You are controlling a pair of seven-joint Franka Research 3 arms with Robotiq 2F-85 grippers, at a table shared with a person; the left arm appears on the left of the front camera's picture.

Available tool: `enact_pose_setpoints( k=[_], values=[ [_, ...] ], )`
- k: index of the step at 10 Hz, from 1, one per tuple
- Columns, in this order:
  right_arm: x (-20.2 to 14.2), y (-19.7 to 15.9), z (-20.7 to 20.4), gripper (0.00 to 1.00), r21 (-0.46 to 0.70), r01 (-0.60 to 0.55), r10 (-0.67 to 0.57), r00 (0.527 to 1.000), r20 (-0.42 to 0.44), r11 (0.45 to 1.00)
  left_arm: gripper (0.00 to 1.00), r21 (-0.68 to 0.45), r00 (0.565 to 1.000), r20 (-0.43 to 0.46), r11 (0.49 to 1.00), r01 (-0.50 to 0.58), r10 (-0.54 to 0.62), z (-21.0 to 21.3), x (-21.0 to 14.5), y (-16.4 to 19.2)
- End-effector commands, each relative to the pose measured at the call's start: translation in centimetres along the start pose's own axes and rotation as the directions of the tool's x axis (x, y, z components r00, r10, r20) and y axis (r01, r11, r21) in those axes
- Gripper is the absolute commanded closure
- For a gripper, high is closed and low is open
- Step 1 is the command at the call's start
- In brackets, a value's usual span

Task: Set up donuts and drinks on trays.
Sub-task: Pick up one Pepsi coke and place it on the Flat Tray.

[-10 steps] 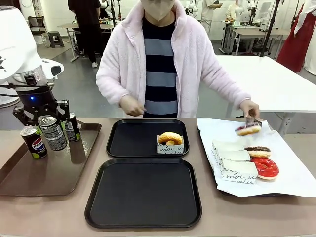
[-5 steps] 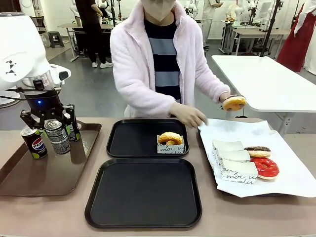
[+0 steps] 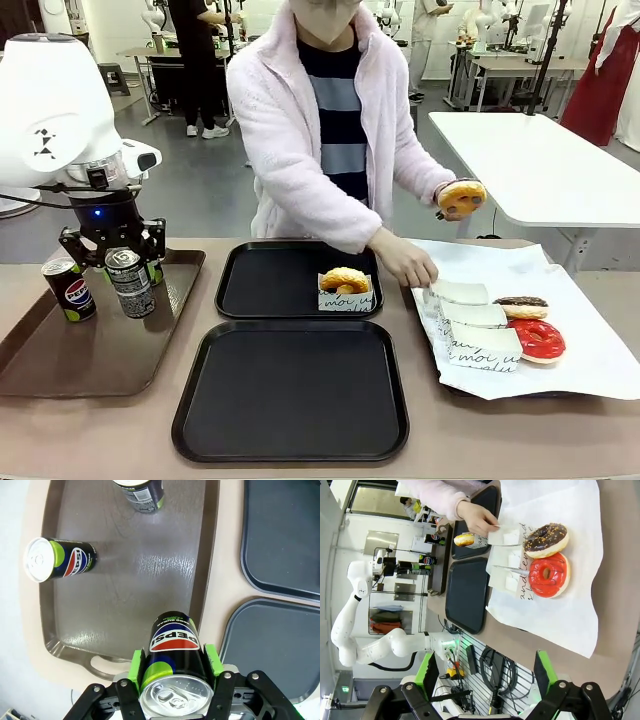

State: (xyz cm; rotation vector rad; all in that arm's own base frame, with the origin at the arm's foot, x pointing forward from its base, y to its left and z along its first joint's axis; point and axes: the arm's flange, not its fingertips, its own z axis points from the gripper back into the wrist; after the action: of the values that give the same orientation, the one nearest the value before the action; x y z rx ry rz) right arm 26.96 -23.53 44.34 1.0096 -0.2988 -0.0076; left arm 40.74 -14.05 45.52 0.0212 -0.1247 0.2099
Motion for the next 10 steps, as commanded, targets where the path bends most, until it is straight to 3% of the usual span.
enact_pose_setpoints(
  k=[1, 4, 10],
  values=[
    [0.0, 0.0, 0.1, 0.00, 0.015, -0.008, 0.008, 1.000, 0.006, 1.000, 0.42, -0.010, 1.000, 0.003, 1.000, 0.015, -0.014, 0.8, 0.2, -0.2],
    [0.0, 0.0, 0.1, 0.00, 0.015, -0.008, 0.008, 1.000, 0.006, 1.000, 0.42, 0.006, 0.996, 0.032, 0.997, 0.077, -0.077, 1.3, -1.5, 0.2],
    [0.0, 0.0, 0.1, 0.00, 0.015, -0.008, 0.008, 1.000, 0.006, 1.000, 0.42, -0.002, 0.996, 0.028, 0.996, 0.084, -0.084, 1.1, -2.0, 0.9]
  ],
)
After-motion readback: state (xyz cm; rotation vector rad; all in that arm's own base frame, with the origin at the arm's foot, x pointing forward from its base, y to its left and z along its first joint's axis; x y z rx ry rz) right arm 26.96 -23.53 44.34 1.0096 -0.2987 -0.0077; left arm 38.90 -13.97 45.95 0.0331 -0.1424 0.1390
